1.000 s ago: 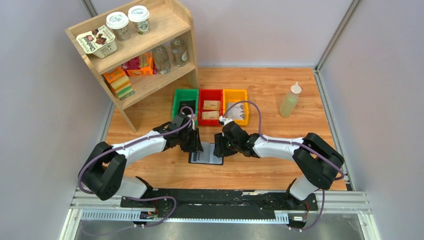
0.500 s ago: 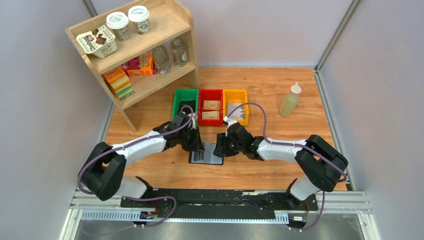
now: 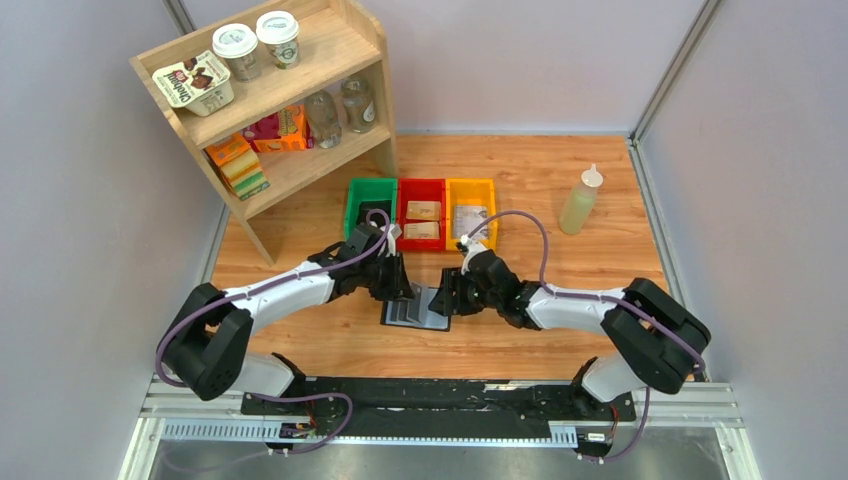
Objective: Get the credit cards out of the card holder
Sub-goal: Remove the credit card from the card holder.
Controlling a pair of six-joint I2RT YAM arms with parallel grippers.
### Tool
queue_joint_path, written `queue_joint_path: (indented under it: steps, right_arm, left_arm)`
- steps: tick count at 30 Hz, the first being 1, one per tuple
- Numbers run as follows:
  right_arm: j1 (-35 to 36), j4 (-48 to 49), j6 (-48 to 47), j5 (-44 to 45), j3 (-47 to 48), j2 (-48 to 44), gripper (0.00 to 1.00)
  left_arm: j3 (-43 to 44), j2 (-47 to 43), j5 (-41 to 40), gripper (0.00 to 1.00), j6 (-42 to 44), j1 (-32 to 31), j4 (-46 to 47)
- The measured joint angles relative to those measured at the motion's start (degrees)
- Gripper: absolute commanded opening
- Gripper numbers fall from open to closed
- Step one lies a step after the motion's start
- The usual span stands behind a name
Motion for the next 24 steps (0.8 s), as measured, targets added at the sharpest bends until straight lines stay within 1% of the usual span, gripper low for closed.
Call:
queue_joint_path:
  steps: [4,11,14,18,24]
  right_arm:
    - [-0.02,-0.17,0.17,0.70,-1.88,-4.07,0.64]
    - [-0.02,-0.22,0.04,3.04,-3.65,-15.10,0.65]
    - [-0.02,0.57,0.02,2.80,-3.65,-17.20,0.65]
    - [-0.04,1.55,0.35,0.68,-2.91,-15.04,0.62]
    - [-0.07,5.40,3.48,-2.60,-1.05,-5.68,0.57]
  left_arm:
    - [0.42,0.74,0.96,0.28,-0.22,-0.68,0.94]
    - [0.42,1.86,1.16,0.28,-0.37,-0.94,1.07]
    - [0.44,2.05,1.16,0.28,-0.37,-1.05,1.09]
    - [0.44,2.16,1.11,0.28,-0.37,-1.09,1.07]
    - [0.44,2.34,0.20,0.27,-0.31,-1.11,0.87]
